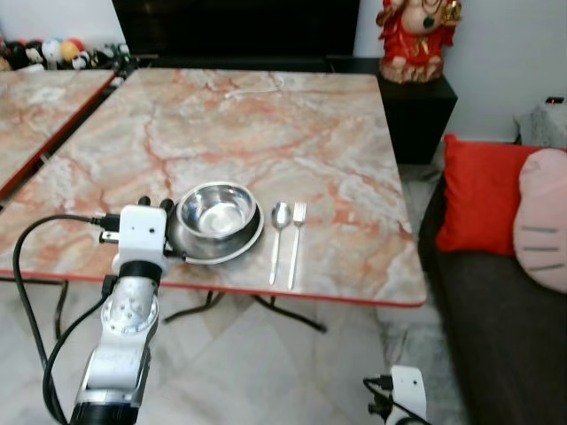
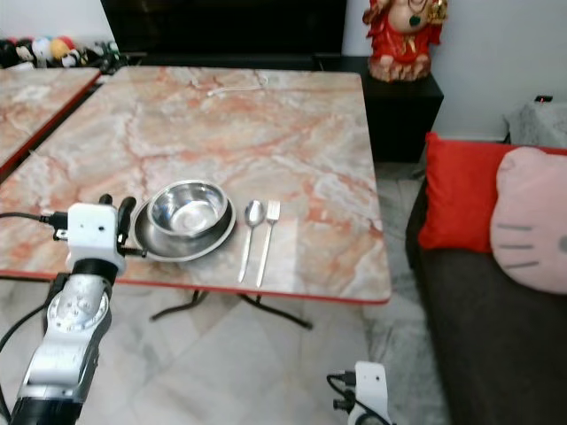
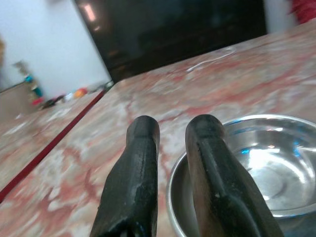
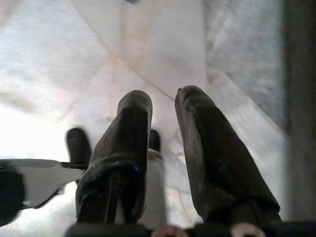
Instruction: Setting the table
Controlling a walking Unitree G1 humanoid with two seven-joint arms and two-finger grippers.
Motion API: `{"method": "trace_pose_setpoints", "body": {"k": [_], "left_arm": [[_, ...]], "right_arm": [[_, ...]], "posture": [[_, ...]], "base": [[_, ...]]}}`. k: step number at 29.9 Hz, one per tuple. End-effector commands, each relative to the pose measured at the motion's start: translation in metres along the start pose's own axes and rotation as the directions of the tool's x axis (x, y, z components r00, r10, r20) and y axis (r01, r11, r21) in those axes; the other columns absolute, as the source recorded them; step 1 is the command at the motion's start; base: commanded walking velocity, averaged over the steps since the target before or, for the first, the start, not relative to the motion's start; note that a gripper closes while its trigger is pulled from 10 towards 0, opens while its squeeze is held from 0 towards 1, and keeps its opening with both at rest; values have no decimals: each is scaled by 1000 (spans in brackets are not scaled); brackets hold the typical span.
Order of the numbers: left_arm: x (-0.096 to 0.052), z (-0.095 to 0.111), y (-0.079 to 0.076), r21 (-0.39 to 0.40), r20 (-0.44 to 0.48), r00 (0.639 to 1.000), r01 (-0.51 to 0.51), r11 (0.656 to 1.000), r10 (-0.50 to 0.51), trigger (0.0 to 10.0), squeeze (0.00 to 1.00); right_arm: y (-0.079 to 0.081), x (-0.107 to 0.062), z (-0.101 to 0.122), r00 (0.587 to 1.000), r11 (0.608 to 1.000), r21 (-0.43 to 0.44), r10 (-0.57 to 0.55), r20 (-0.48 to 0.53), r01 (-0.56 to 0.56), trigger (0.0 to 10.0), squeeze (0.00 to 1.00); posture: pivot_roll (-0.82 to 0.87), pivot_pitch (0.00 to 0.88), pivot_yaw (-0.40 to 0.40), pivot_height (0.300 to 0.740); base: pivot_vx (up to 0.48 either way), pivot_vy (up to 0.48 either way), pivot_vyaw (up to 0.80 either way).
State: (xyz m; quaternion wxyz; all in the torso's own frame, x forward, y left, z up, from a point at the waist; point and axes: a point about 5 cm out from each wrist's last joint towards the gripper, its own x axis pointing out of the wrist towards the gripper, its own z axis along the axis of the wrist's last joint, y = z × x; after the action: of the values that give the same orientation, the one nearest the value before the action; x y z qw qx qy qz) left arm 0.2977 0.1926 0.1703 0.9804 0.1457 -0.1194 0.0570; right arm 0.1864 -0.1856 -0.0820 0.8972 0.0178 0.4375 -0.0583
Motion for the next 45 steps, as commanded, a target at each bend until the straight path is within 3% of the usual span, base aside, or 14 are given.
{"method": "trace_pose_setpoints", "body": {"k": [1, 25, 45], "left_arm": [[0, 2, 8, 15, 4, 1000, -21, 1000, 21, 10000, 0], [-3, 5, 23, 2, 2, 995, -102, 995, 102, 10000, 0], [-5, 5, 25, -4, -7, 993, -118, 993, 118, 10000, 0]], "right_arm": [[3, 0, -3, 1000, 1000, 7, 5, -12, -5, 10000, 0], [1, 0, 1, 1000, 1000, -4, 10, 0, -10, 10000, 0], [0, 1, 2, 1000, 1000, -13, 13, -2, -13, 10000, 0]], "posture": [[18, 22, 32, 740], [37, 87, 2, 740], [37, 100, 1, 740]], "base": [[0, 480, 0], [0, 480, 0], [0, 480, 0]]}}
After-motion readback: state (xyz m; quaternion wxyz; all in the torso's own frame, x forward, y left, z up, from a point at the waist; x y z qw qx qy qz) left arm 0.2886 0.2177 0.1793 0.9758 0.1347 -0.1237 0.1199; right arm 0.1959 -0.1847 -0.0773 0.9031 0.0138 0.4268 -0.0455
